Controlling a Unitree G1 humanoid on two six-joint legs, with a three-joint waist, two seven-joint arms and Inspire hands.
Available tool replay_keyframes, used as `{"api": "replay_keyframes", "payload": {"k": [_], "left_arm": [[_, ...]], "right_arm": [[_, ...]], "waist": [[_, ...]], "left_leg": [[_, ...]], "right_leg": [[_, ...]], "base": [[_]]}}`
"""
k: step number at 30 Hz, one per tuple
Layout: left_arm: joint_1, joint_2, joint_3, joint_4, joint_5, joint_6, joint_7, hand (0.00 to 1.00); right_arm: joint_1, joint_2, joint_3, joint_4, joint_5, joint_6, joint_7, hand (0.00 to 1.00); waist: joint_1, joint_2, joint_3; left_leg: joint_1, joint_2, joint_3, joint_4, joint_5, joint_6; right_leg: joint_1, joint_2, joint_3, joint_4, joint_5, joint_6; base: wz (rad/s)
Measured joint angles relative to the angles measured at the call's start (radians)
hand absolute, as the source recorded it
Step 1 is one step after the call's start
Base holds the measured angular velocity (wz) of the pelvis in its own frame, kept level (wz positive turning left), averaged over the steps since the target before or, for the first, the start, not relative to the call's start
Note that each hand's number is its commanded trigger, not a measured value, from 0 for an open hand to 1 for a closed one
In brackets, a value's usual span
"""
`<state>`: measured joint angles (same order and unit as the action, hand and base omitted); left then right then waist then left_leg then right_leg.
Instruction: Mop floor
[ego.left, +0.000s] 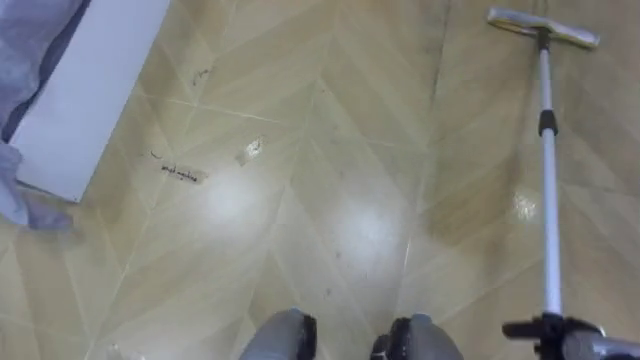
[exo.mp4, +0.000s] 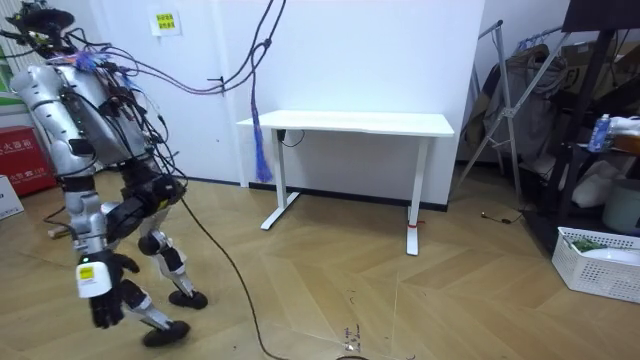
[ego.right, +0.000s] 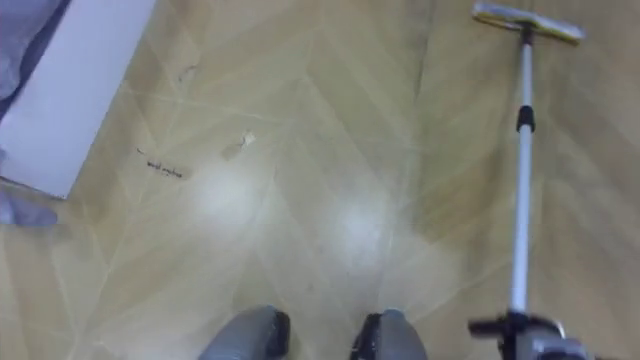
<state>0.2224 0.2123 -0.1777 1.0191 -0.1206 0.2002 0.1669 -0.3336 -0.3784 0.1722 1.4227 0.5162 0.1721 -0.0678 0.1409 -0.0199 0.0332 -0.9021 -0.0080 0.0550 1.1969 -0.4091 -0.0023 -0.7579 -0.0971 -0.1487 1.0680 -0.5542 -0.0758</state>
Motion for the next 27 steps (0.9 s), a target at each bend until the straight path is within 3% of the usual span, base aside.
{"api": "replay_keyframes", "payload": {"k": [1, 2, 3, 4, 5, 6, 7, 8, 9, 10, 12, 14, 15, 16, 17, 18, 19, 20, 21, 22, 23, 24, 25, 26, 27], "left_arm": [[0.01, -0.001, 0.0, -0.011, 0.006, 0.002, -0.02, 0.0], [0.017, -0.006, 0.004, -0.01, 0.02, 0.002, -0.045, 0.0], [0.021, -0.011, 0.013, -0.006, 0.036, 0.003, -0.055, 0.0], [0.02, -0.021, 0.022, 0.003, 0.055, 0.003, -0.073, 0.0], [0.014, -0.032, 0.031, 0.009, 0.079, 0.001, -0.087, 0.0], [0.006, -0.038, 0.039, 0.015, 0.092, -0.004, -0.091, 0.0], [-0.006, -0.043, 0.039, 0.027, 0.094, -0.01, -0.095, 0.0], [-0.01, -0.044, 0.039, 0.021, 0.093, -0.021, -0.095, 0.0], [-0.017, -0.044, 0.039, 0.02, 0.093, -0.03, -0.094, 0.0], [-0.041, -0.044, 0.041, 0.024, 0.094, -0.041, -0.085, 0.0], [-0.069, -0.046, 0.041, 0.025, 0.09, -0.058, -0.066, 0.0], [-0.077, -0.05, 0.048, 0.025, 0.092, -0.056, -0.047, 0.0], [-0.075, -0.05, 0.049, 0.026, 0.092, -0.053, -0.042, 0.0], [-0.075, -0.05, 0.049, 0.033, 0.089, -0.048, -0.038, 0.0], [-0.075, -0.053, 0.046, 0.036, 0.088, -0.04, -0.032, 0.0], [-0.075, -0.053, 0.045, 0.036, 0.086, -0.036, -0.029, 0.0], [-0.074, -0.051, 0.043, 0.037, 0.069, -0.033, -0.022, 0.0], [-0.073, -0.042, 0.032, 0.043, 0.043, -0.027, -0.018, 0.0], [-0.073, -0.036, 0.026, 0.043, 0.03, -0.019, -0.016, 0.0], [-0.069, -0.025, 0.005, 0.041, 0.005, -0.011, -0.005, 0.0], [-0.061, -0.018, -0.006, 0.036, -0.007, -0.008, 0.005, 0.0], [-0.056, -0.014, -0.011, 0.026, -0.007, -0.003, 0.007, 0.0], [-0.036, -0.004, -0.031, 0.01, -0.007, 0.002, 0.01, 0.0], [-0.025, -0.002, -0.036, 0.018, -0.003, 0.005, 0.008, 0.0], [-0.023, -0.002, -0.033, 0.02, 0.003, 0.01, 0.002, 0.0]], "right_arm": [[0.045, 0.01, 0.0, -0.002, 0.042, -0.003, 0.008, 1.0], [0.101, 0.016, 0.0, 0.003, 0.075, -0.009, 0.019, 1.0], [0.133, 0.018, 0.002, 0.009, 0.08, -0.01, 0.023, 1.0], [0.206, 0.018, 0.001, 0.03, 0.082, -0.01, 0.033, 1.0], [0.28, 0.018, 0.004, 0.048, 0.071, -0.008, 0.034, 1.0], [0.309, 0.022, 0.007, 0.058, 0.06, -0.007, 0.03, 1.0], [0.358, 0.033, 0.02, 0.063, 0.035, -0.003, 0.022, 1.0], [0.388, 0.046, 0.033, 0.061, 0.023, -0.003, 0.014, 1.0], [0.396, 0.051, 0.036, 0.061, 0.019, -0.002, 0.011, 1.0], [0.399, 0.063, 0.041, 0.059, 0.001, -0.001, 0.003, 1.0], [0.382, 0.084, 0.042, 0.052, -0.041, 0.003, -0.017, 1.0], [0.349, 0.118, 0.043, 0.052, -0.091, 0.011, -0.046, 1.0], [0.338, 0.126, 0.043, 0.049, -0.101, 0.021, -0.048, 1.0], [0.311, 0.134, 0.04, 0.041, -0.118, 0.048, -0.051, 1.0], [0.29, 0.134, 0.032, 0.031, -0.129, 0.077, -0.062, 1.0], [0.274, 0.132, 0.023, 0.033, -0.133, 0.09, -0.07, 1.0], [0.233, 0.122, -0.01, 0.039, -0.144, 0.116, -0.077, 1.0], [0.174, 0.105, -0.04, 0.041, -0.156, 0.134, -0.082, 1.0], [0.14, 0.093, -0.042, 0.041, -0.157, 0.135, -0.081, 1.0], [0.067, 0.067, -0.042, 0.04, -0.156, 0.13, -0.08, 1.0], [0.003, 0.044, -0.038, 0.026, -0.141, 0.103, -0.075, 1.0], [-0.011, 0.03, -0.035, 0.016, -0.127, 0.086, -0.069, 1.0], [-0.053, 0.017, -0.028, 0.0, -0.102, 0.049, -0.051, 1.0], [-0.092, 0.013, -0.027, -0.009, -0.076, 0.034, -0.029, 1.0], [-0.1, 0.014, -0.032, -0.011, -0.059, 0.025, -0.017, 1.0]], "waist": [[0.002, 0.002, -0.0016], [0.002, 0.014, -0.0026], [0.002, 0.017, -0.0052], [-0.007, 0.027, -0.0178], [-0.011, 0.036, -0.0194], [-0.01, 0.037, -0.0194], [-0.016, 0.038, -0.0216], [-0.029, 0.047, -0.0268], [-0.036, 0.051, -0.0287], [-0.044, 0.06, -0.0259], [-0.059, 0.082, -0.0219], [-0.067, 0.094, -0.019], [-0.074, 0.09, -0.0172], [-0.084, 0.091, -0.0143], [-0.083, 0.092, -0.0162], [-0.083, 0.091, -0.0166], [-0.079, 0.088, -0.0161], [-0.067, 0.078, -0.0101], [-0.059, 0.072, -0.0078], [-0.047, 0.059, -0.0029], [-0.028, 0.051, 0.0004], [-0.023, 0.046, 0.0013], [0.002, 0.021, 0.0024], [0.006, 0.002, 0.0038], [0.006, 0.002, 0.0032]], "left_leg": [[-0.016, -0.002, 0.02, -0.135, 0.012, 0.001], [-0.023, -0.01, 0.027, -0.252, 0.063, 0.026], [-0.018, -0.014, 0.03, -0.278, 0.092, 0.042], [0.016, -0.02, 0.051, -0.297, 0.097, 0.085], [0.051, -0.022, 0.083, -0.301, 0.072, 0.131], [0.068, -0.024, 0.098, -0.3, 0.06, 0.146], [0.102, -0.026, 0.122, -0.299, 0.032, 0.158], [0.128, -0.028, 0.122, -0.302, 0.007, 0.16], [0.138, -0.029, 0.116, -0.305, -0.003, 0.159], [0.156, -0.041, 0.08, -0.315, -0.013, 0.15], [0.194, -0.045, 0.033, -0.345, -0.021, 0.136], [0.256, -0.056, -0.034, -0.392, -0.029, 0.117], [0.268, -0.062, -0.05, -0.401, -0.033, 0.111], [0.286, -0.081, -0.1, -0.402, -0.042, 0.096], [0.301, -0.092, -0.131, -0.398, -0.053, 0.081], [0.306, -0.094, -0.135, -0.391, -0.057, 0.075], [0.304, -0.095, -0.132, -0.353, -0.064, 0.062], [0.29, -0.09, -0.119, -0.29, -0.069, 0.051], [0.276, -0.083, -0.105, -0.249, -0.067, 0.046], [0.232, -0.063, -0.073, -0.143, -0.046, 0.012], [0.177, -0.034, -0.049, -0.031, -0.002, -0.022], [0.15, -0.023, -0.043, 0.024, 0.032, -0.029], [0.095, -0.013, -0.031, 0.116, 0.11, -0.032], [0.052, -0.005, -0.031, 0.151, 0.115, -0.021], [0.033, -0.001, -0.027, 0.139, 0.102, -0.006]], "right_leg": [[0.04, 0.013, 0.005, -0.035, -0.01, 0.006], [0.085, 0.022, 0.007, -0.07, -0.021, 0.017], [0.106, 0.02, 0.011, -0.086, -0.028, 0.028], [0.144, 0.012, 0.023, -0.109, -0.038, 0.046], [0.156, 0.008, 0.063, -0.096, -0.038, 0.059], [0.149, 0.004, 0.082, -0.063, -0.026, 0.073], [0.121, -0.007, 0.105, 0.022, 0.025, 0.104], [0.084, -0.003, 0.123, 0.101, 0.091, 0.11], [0.06, -0.001, 0.124, 0.126, 0.107, 0.11], [0.002, 0.006, 0.126, 0.155, 0.11, 0.108], [-0.062, 0.026, 0.107, 0.089, 0.111, 0.105], [-0.074, 0.056, 0.103, -0.15, 0.139, 0.081], [-0.065, 0.06, 0.105, -0.204, 0.156, 0.079], [-0.046, 0.067, 0.107, -0.28, 0.198, 0.073], [-0.026, 0.057, 0.089, -0.284, 0.224, 0.052], [-0.018, 0.043, 0.071, -0.278, 0.227, 0.048], [-0.005, 0.006, 0.022, -0.251, 0.23, 0.042], [-0.003, -0.013, -0.001, -0.205, 0.201, 0.02], [-0.004, -0.017, -0.007, -0.18, 0.18, 0.016], [-0.01, -0.02, -0.014, -0.133, 0.137, 0.007], [-0.013, -0.015, -0.02, -0.095, 0.104, 0.006], [-0.013, -0.01, -0.02, -0.08, 0.089, 0.004], [-0.011, -0.007, -0.023, -0.052, 0.061, -0.01], [0.001, -0.003, -0.022, -0.035, 0.038, -0.025], [0.013, 0.003, -0.022, -0.034, 0.028, -0.028]], "base": [[0.53], [0.44], [0.37], [0.28], [0.15], [-0.24], [-0.63], [-0.7], [-0.89], [-0.98], [-1.06], [-0.97], [-0.59], [-0.24], [-0.05], [0.3], [0.47], [0.49], [0.42], [0.4], [0.35], [0.25], [0.27], [0.37], [0.69]]}}
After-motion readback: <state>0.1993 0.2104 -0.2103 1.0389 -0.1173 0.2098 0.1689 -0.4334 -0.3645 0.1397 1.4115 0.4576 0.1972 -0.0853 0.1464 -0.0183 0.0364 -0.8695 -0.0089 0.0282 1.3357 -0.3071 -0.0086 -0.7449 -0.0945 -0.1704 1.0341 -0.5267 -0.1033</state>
